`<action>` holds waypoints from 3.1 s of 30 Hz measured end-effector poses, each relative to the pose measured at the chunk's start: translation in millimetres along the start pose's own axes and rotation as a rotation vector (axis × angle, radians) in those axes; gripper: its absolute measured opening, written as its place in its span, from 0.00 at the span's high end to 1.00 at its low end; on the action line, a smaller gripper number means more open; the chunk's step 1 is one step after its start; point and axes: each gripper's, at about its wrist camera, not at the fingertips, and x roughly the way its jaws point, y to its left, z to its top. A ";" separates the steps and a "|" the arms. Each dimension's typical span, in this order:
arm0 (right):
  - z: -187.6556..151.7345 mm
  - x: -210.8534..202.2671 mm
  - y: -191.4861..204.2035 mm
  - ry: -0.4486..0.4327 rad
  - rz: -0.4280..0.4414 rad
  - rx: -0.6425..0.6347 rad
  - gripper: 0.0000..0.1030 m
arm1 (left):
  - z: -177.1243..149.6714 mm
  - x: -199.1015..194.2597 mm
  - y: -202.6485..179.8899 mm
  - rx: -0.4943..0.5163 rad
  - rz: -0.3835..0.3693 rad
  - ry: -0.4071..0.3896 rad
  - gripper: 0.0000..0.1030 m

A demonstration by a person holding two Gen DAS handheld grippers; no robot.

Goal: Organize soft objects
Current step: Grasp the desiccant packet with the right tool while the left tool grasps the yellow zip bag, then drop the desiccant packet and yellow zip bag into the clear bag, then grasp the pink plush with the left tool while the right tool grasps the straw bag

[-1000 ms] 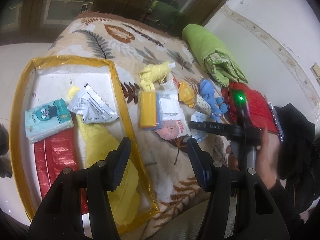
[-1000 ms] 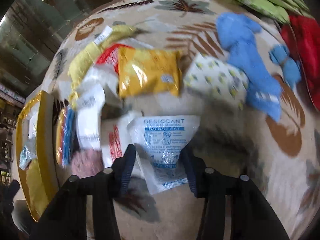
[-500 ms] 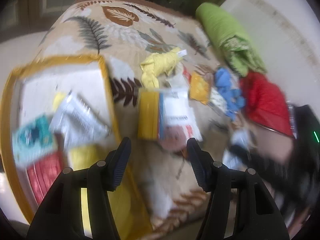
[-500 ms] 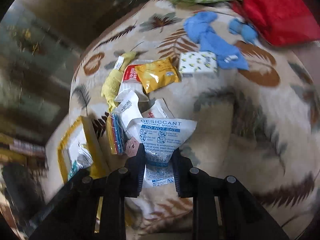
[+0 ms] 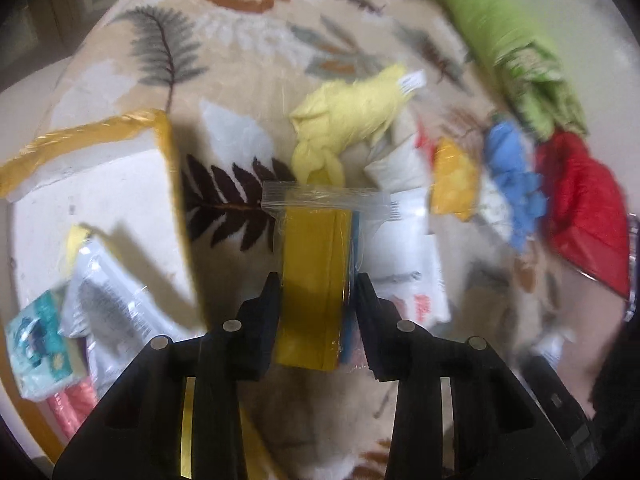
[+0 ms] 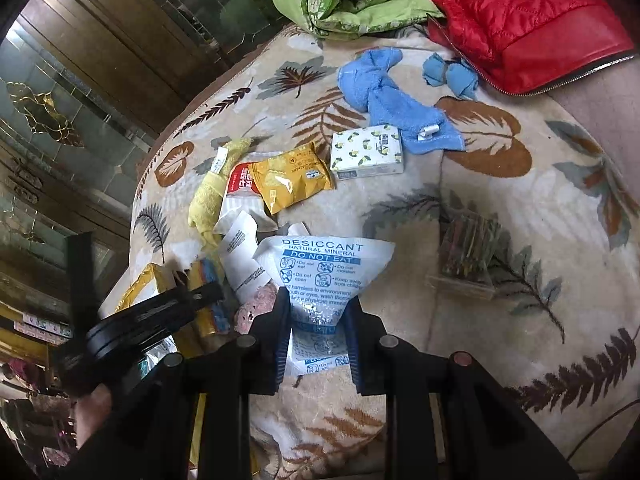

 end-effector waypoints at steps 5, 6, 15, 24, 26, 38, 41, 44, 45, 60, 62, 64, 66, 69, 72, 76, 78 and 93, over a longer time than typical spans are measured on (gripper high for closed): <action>-0.8 2.4 3.4 0.039 0.015 -0.018 0.76 | -35.9 -74.8 33.3 -0.052 -0.154 -0.107 0.66; -1.1 3.7 6.8 0.055 0.021 -0.033 0.76 | -44.3 -85.7 40.6 -0.071 -0.165 -0.125 0.66; -44.6 -8.8 111.7 0.149 0.141 -0.387 0.76 | -124.6 -119.8 153.6 -0.333 -0.190 -0.196 0.66; -128.1 45.3 184.9 0.264 0.181 -0.639 0.76 | -142.6 -105.2 169.3 -0.344 -0.096 -0.126 0.66; -126.5 44.9 185.3 0.271 0.224 -0.617 0.74 | -141.8 -102.9 169.0 -0.332 -0.094 -0.118 0.66; -114.2 52.9 177.6 0.309 0.251 -0.586 0.64 | -139.9 -99.0 151.7 -0.262 -0.070 -0.106 0.65; -109.8 50.2 171.9 0.304 0.272 -0.562 0.56 | -142.5 -105.3 151.1 -0.270 -0.052 -0.134 0.57; -105.4 43.4 167.7 0.278 0.292 -0.531 0.56 | -146.9 -114.2 152.5 -0.289 -0.047 -0.184 0.49; -103.6 41.1 166.5 0.269 0.304 -0.520 0.56 | -149.2 -117.7 154.0 -0.301 -0.043 -0.204 0.49; -51.8 -46.4 84.3 0.072 0.534 -0.333 0.56 | -158.5 -152.2 99.6 -0.097 -0.156 -0.425 0.47; -34.0 -50.8 56.7 0.064 0.452 -0.355 0.55 | -159.1 -152.0 82.8 -0.059 -0.164 -0.455 0.47; -16.6 -43.7 21.5 0.047 0.345 -0.313 0.55 | -157.3 -149.0 65.1 -0.006 -0.167 -0.446 0.47; 0.2 -27.6 -14.3 0.058 0.247 -0.227 0.55 | -155.1 -142.0 51.4 0.029 -0.219 -0.405 0.47; 24.8 -1.3 -81.1 0.079 0.117 -0.016 0.55 | -150.0 -129.5 37.1 0.056 -0.253 -0.343 0.47; 31.2 21.1 -116.9 0.123 0.062 0.106 0.54 | -137.9 -115.2 23.7 0.077 -0.242 -0.280 0.47; 30.9 46.1 -135.9 0.151 0.060 0.187 0.54 | -120.4 -97.0 3.1 0.141 -0.202 -0.221 0.47; 30.9 49.5 -136.9 0.135 0.035 0.193 0.54 | -106.5 -80.6 -8.2 0.174 -0.176 -0.170 0.47; 6.1 36.4 -123.8 0.098 -0.017 0.068 0.83 | -29.5 43.1 -49.5 0.130 0.039 0.083 0.64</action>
